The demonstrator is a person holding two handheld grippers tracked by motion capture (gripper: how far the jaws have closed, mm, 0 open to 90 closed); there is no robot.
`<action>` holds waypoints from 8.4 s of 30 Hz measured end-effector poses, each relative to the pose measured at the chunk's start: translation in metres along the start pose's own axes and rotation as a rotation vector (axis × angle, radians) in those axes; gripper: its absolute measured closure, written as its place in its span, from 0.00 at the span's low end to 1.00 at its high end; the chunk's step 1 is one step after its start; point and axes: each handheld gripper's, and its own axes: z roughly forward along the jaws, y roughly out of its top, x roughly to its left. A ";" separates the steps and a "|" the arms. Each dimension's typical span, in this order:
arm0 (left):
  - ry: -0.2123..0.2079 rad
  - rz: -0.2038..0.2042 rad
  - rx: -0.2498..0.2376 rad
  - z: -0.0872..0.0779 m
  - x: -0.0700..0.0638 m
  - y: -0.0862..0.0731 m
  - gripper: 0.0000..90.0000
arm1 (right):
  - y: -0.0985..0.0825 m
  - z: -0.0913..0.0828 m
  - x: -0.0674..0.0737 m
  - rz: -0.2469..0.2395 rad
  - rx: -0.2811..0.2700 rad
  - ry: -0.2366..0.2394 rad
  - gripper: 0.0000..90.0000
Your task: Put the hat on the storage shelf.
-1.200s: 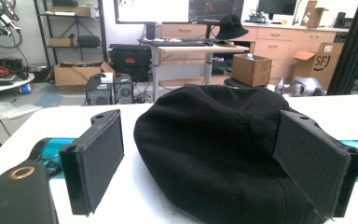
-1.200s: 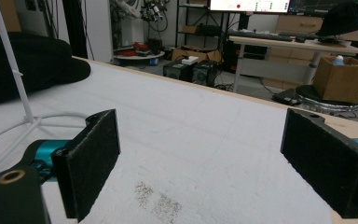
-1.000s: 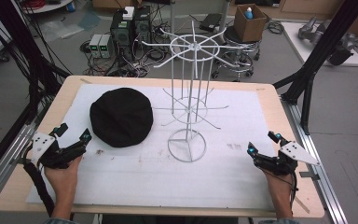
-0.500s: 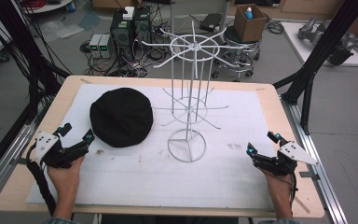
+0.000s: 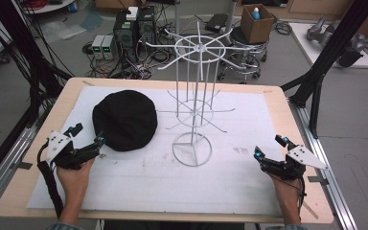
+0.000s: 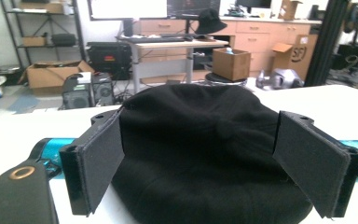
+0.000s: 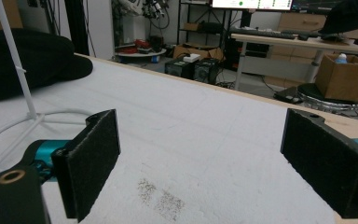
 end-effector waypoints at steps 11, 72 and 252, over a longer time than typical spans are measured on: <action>0.010 0.004 0.015 0.020 -0.012 0.001 0.18 | 0.000 0.000 0.000 -0.009 0.000 -0.002 0.12; 0.027 -0.089 0.228 0.093 -0.035 0.003 0.78 | -0.001 0.002 -0.002 -0.004 0.018 0.003 0.12; -0.458 -0.118 -0.015 0.106 -0.026 0.283 0.76 | -0.007 -0.018 -0.008 -0.009 0.060 -0.045 0.12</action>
